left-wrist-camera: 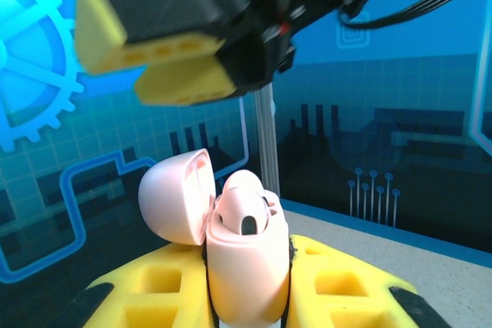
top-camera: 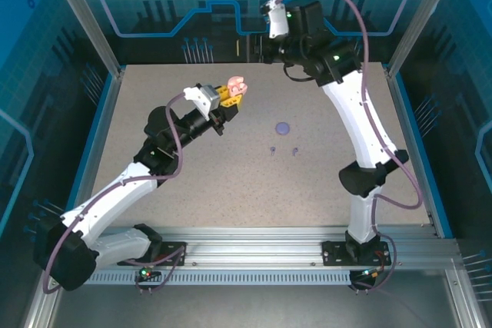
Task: Insert the wireless bluetooth earbuds into the charging case
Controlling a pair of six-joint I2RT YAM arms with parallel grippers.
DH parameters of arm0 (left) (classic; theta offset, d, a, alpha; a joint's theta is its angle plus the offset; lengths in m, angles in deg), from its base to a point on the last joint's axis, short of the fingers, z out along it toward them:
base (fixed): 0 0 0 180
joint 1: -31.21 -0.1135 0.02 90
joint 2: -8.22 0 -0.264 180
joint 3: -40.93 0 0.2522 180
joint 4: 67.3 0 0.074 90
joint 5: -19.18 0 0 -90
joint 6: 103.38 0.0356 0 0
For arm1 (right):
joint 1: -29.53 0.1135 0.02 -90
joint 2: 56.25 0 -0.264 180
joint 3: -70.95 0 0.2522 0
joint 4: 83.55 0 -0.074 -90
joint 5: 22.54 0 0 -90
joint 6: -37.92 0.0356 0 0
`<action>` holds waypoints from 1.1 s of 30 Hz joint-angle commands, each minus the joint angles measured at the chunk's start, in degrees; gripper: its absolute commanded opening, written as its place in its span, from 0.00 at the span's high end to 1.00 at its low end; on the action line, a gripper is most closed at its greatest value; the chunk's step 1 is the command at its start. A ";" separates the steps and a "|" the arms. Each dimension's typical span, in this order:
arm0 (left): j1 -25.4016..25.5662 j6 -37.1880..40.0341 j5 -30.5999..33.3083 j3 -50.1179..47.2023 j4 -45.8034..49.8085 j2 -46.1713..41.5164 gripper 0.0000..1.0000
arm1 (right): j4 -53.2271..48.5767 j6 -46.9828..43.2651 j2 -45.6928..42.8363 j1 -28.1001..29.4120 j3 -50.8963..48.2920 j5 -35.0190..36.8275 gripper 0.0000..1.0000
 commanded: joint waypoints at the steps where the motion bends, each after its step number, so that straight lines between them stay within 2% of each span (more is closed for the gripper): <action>1: 0.43 -1.86 -2.54 2.95 0.04 0.97 1.00 | -5.37 1.32 2.29 -0.88 2.33 -4.36 0.37; 11: 0.94 -1.79 -2.31 4.27 -0.69 3.54 1.00 | -6.68 0.99 3.90 -0.18 0.64 -6.48 0.39; 24: 0.94 -0.20 -0.17 4.80 -1.10 4.08 1.00 | -5.03 -0.88 -6.72 2.07 -13.69 -6.19 0.44; 33: 1.02 -0.03 0.60 5.10 -1.30 4.15 1.00 | -3.69 0.14 -11.31 2.07 -18.65 -5.18 0.45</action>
